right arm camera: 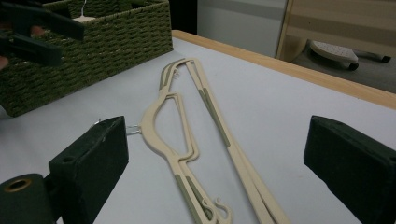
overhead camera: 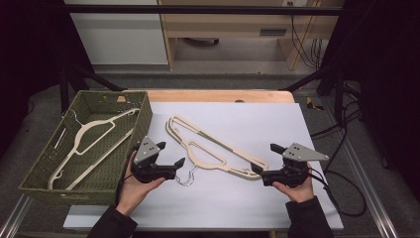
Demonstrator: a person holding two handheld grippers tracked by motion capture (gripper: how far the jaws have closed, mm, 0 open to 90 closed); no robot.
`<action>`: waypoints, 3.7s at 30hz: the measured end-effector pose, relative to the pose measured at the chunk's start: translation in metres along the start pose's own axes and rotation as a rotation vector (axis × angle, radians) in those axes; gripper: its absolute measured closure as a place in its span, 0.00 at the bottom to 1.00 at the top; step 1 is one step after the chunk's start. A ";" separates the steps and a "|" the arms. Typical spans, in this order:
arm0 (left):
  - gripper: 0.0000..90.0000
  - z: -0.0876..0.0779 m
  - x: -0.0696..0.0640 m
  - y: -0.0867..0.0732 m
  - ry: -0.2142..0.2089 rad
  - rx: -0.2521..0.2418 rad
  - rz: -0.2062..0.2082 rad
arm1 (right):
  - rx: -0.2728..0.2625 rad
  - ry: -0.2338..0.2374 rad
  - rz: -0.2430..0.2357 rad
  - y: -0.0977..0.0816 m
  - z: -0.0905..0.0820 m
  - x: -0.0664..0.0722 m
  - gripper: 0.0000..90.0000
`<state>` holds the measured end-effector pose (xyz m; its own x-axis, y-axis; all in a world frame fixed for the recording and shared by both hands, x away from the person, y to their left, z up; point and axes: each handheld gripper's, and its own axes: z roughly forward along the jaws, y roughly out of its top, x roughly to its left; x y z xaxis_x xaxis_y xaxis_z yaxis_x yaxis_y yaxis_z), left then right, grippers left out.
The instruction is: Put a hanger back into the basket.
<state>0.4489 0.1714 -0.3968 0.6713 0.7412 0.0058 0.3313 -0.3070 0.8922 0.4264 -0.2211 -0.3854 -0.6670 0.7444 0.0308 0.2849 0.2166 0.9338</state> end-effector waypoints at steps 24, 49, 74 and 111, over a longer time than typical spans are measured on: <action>0.48 0.068 -0.001 -0.038 0.028 0.238 -0.015 | 0.021 0.008 -0.007 -0.003 0.006 0.002 0.08; 0.89 0.087 -0.019 -0.044 0.051 0.332 -0.015 | 0.038 0.021 -0.010 -0.004 0.014 0.004 0.09; 0.99 0.049 -0.048 -0.002 0.081 0.330 0.110 | 0.135 0.139 -0.101 -0.002 0.086 0.048 0.13; 0.90 0.034 -0.056 0.013 0.007 0.267 0.114 | 0.289 0.169 -0.360 -0.024 0.136 0.081 0.81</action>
<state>0.4385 0.1059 -0.4005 0.7095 0.6971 0.1032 0.4175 -0.5338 0.7354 0.4591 -0.0802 -0.4543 -0.8535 0.4827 -0.1963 0.1790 0.6254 0.7595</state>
